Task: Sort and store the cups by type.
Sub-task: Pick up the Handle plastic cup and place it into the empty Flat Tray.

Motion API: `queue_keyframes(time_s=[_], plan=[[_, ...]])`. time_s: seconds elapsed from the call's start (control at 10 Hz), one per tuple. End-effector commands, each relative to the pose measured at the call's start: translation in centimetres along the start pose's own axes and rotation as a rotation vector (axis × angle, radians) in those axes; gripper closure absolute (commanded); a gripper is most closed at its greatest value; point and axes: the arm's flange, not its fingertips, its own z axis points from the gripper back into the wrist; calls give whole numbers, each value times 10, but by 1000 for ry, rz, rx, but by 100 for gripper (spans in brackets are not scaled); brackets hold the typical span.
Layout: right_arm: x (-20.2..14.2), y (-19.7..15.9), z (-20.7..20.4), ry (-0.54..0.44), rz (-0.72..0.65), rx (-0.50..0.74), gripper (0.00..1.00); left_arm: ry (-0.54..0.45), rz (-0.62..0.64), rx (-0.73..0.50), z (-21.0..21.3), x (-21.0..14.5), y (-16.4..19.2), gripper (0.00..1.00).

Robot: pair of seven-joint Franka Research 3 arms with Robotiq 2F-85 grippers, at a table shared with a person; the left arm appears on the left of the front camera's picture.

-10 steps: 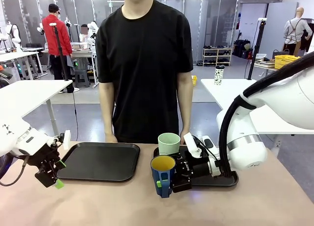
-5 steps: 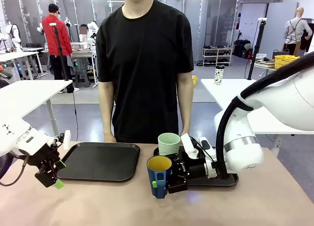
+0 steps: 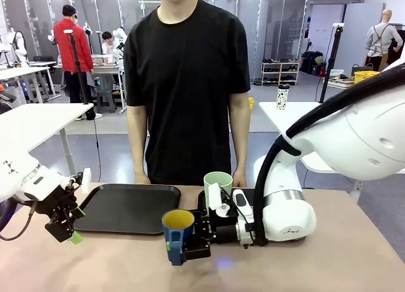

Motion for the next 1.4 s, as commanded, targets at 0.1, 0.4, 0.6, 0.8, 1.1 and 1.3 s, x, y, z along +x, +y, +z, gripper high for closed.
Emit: queue_keyframes(time_s=[0.1,0.4,0.6,0.8,1.1,1.3], plan=[[-17,2,-41,-23,70,-99,25,12,-1,16,-1,-2,-4,0],[-23,-8,-72,-53,65,-156,25,12,-1,16,-1,-2,-4,0],[-24,-15,-86,-47,63,-194,25,12,-1,16,-1,-2,-4,0],[-26,-25,-98,-34,59,-205,25,12,-1,16,-1,-2,-4,0],[-30,-38,-111,-15,59,-225,25,12,-1,16,-1,-2,-4,0],[-33,-46,-116,3,78,-259,25,12,-1,16,-1,-2,-4,0]])
